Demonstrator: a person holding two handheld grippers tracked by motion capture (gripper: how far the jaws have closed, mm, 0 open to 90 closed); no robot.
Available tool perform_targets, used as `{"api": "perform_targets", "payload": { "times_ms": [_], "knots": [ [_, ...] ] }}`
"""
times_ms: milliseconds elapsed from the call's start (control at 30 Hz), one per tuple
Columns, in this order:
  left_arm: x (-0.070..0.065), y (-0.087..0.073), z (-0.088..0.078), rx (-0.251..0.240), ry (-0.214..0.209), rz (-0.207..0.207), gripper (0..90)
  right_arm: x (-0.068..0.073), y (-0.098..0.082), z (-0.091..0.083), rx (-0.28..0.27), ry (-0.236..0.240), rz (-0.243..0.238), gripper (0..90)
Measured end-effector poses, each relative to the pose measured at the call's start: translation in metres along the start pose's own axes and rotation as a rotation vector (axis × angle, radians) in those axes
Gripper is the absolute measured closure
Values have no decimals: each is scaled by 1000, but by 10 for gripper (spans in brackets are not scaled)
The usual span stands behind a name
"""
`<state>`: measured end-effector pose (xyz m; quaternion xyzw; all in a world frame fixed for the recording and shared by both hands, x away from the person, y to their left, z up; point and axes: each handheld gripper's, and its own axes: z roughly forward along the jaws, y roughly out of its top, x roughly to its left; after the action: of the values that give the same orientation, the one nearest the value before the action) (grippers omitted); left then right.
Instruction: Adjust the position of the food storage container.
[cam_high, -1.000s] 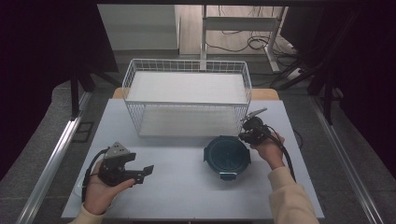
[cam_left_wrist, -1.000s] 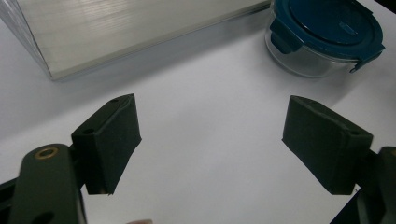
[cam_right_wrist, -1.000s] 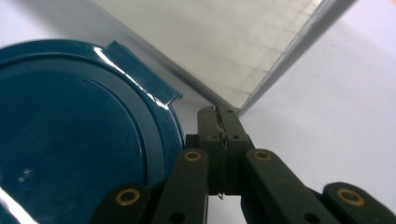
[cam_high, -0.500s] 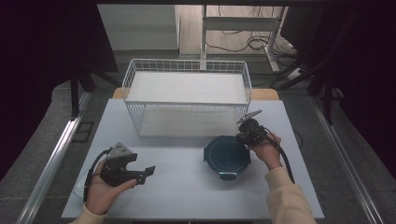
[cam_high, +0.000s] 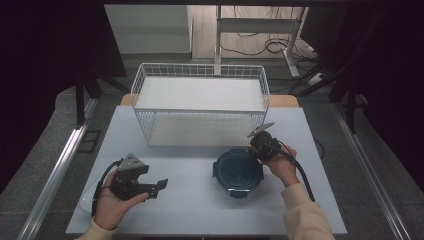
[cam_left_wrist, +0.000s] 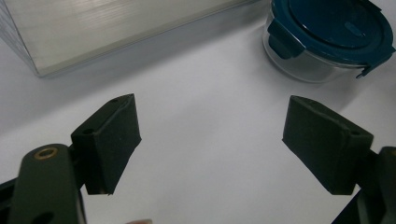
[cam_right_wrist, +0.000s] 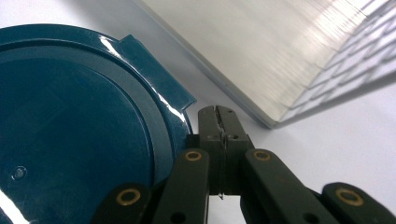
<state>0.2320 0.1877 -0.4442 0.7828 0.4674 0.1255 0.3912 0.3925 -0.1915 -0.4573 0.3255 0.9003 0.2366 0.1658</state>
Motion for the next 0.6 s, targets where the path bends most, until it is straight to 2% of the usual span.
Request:
{"api": "perform_targets", "payload": {
  "times_ms": [367,500,600],
  "knots": [
    [0,0,1,2,-2,3,185,15,1,0,-12,45,-17,900],
    [-1,0,2,-3,5,0,186,25,2,0,-22,60,-34,900],
    [-2,0,2,-7,6,0,186,38,3,0,-37,96,-47,900]
  ]
}}
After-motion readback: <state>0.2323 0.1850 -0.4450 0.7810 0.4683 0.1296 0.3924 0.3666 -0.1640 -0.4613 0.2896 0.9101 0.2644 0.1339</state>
